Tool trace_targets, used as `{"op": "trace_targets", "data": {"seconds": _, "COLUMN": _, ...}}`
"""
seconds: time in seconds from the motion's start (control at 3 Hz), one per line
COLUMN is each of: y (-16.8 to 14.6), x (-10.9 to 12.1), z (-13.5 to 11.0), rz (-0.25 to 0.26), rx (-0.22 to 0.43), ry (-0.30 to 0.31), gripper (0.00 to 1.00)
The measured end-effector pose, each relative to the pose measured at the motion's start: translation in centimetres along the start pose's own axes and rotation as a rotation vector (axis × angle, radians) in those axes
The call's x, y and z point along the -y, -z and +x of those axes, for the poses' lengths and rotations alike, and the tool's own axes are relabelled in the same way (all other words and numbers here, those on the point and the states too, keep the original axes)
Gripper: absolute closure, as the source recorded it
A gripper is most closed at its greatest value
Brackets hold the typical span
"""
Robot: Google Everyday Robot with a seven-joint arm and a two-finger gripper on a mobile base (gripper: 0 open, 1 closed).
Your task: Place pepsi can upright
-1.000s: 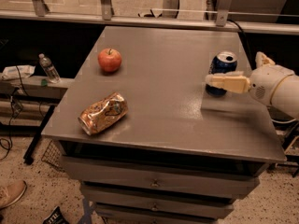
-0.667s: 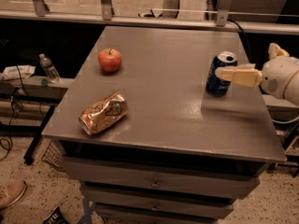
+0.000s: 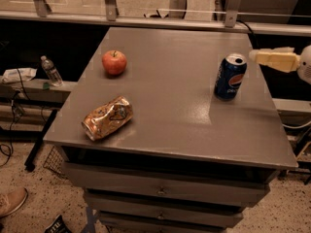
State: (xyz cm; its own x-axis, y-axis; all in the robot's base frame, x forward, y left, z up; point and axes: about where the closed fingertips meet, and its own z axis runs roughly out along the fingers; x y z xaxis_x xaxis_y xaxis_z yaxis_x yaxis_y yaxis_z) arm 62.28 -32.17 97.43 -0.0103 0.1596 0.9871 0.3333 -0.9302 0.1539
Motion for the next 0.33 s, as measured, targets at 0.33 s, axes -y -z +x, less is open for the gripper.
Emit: {"op": "trace_targets", "data": {"seconds": 0.33, "y": 0.77, "x": -3.64, "z": 1.06, "rz": -0.088, "rx": -0.035, "ry": -0.02, "gripper": 0.0}}
